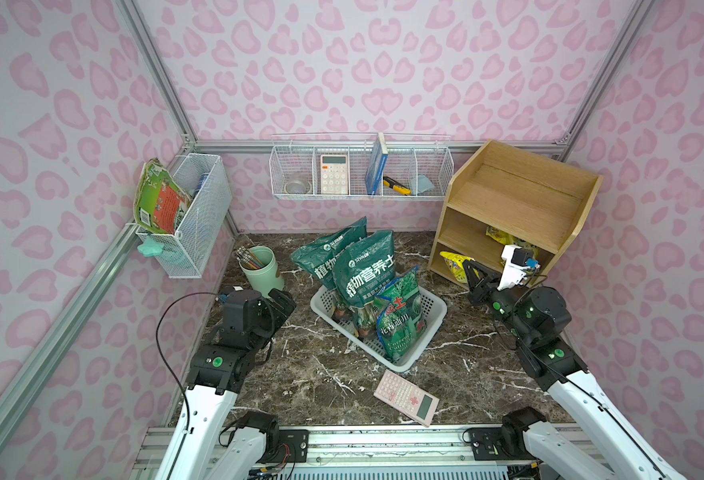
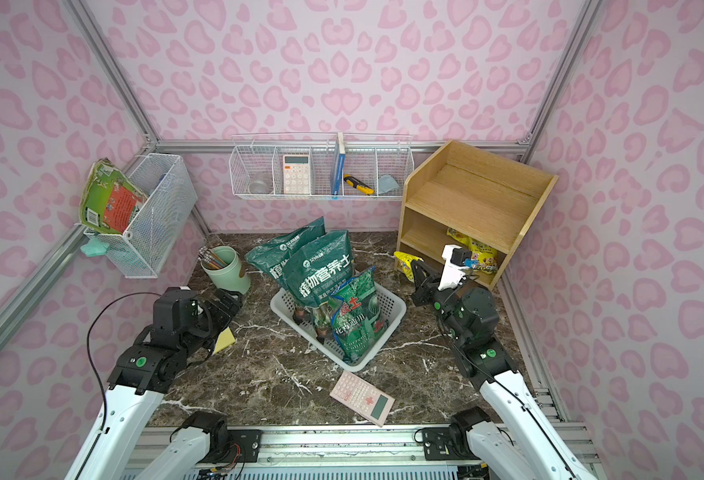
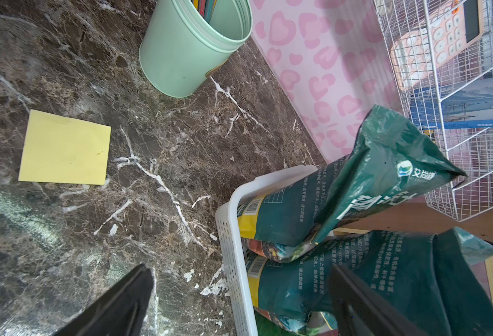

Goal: Take down the fertilizer bag from the shelf
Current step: Place the fertilizer bag in the storage box.

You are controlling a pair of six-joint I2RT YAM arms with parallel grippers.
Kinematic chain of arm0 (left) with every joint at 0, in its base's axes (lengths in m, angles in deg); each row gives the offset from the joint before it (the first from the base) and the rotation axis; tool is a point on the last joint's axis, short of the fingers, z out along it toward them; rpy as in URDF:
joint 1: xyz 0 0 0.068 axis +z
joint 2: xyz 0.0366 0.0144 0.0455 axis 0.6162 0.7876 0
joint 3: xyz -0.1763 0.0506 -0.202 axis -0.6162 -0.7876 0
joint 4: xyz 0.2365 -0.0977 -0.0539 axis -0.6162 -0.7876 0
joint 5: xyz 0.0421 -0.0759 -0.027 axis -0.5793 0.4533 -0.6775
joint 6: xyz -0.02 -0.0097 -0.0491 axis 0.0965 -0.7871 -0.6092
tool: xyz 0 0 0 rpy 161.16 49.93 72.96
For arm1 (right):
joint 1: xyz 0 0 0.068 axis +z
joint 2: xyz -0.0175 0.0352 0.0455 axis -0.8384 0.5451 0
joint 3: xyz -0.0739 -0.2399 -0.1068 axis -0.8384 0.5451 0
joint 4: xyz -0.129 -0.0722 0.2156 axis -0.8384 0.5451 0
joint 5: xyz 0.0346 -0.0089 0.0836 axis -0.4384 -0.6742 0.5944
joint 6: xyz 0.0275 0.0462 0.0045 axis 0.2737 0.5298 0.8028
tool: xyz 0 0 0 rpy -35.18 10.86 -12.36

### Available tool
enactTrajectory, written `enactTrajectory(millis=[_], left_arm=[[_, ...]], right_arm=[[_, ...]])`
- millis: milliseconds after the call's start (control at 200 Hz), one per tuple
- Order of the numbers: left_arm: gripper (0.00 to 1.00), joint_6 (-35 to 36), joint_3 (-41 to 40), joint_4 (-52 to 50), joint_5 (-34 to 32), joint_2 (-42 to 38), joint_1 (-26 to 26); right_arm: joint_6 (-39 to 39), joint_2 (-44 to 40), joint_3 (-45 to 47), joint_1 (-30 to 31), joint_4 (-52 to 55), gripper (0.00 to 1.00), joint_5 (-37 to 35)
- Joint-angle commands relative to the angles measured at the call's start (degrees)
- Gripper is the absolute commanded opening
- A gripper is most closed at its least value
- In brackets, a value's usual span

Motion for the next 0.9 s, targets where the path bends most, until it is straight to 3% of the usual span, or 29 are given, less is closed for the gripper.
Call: enactTrajectory(millis=[0, 310, 660, 895], left_arm=[[0.99, 0.8, 0.1, 0.3, -0.4, -0.1, 0.1], [0.99, 0.9, 0.1, 0.2, -0.6, -0.2, 0.0], [0.99, 0.9, 0.1, 0.2, -0.7, -0.2, 0.1], [0.99, 1.0, 0.1, 0.2, -0.8, 0.0, 0.1]], right_arm=[[-0.3, -0.3, 1.6, 0.1, -7.7, 0.0, 9.5], [5.8, 4.1, 5.4, -0.9, -23.9, 0.0, 32.2], [11.2, 6.8, 8.4, -1.2, -31.8, 0.0, 42.6], [17.7, 15.6, 11.1, -1.9, -42.4, 0.0, 47.0]])
